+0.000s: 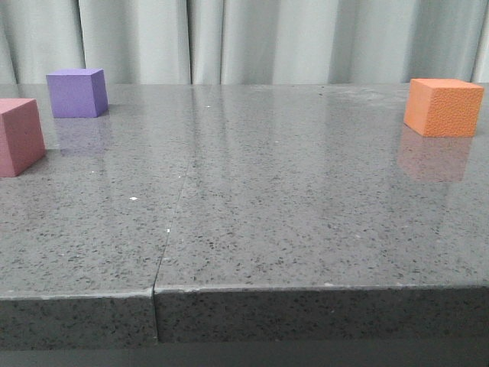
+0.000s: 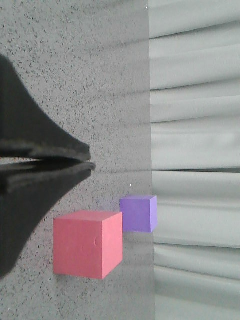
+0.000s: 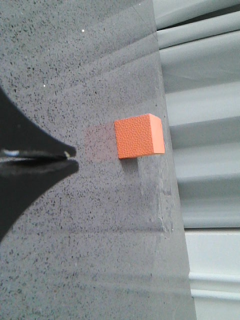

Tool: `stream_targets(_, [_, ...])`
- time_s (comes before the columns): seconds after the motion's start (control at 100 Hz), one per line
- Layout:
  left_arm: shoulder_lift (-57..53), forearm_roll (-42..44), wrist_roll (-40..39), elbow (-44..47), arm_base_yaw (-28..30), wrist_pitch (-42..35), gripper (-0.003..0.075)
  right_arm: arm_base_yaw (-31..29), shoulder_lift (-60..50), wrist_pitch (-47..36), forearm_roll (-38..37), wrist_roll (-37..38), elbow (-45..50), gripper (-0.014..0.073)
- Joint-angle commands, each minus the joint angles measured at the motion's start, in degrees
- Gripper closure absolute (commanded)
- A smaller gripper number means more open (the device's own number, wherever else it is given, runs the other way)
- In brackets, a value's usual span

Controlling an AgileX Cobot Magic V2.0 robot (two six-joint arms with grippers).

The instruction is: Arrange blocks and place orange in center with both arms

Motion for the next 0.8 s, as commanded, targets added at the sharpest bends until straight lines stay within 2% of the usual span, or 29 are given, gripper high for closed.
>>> stream_targets(0.0, [-1.7,-0.5,0.1,2.4,0.1,-4.5,0.0741,-0.3,-1.2,-4.2,-0.6,-0.7,-0.9,0.0663])
stream_targets(0.79, [-1.7,-0.5,0.1,2.4,0.1,-4.5,0.0741,-0.3,-0.8,-5.6,-0.7,-0.7,-2.1,0.0663])
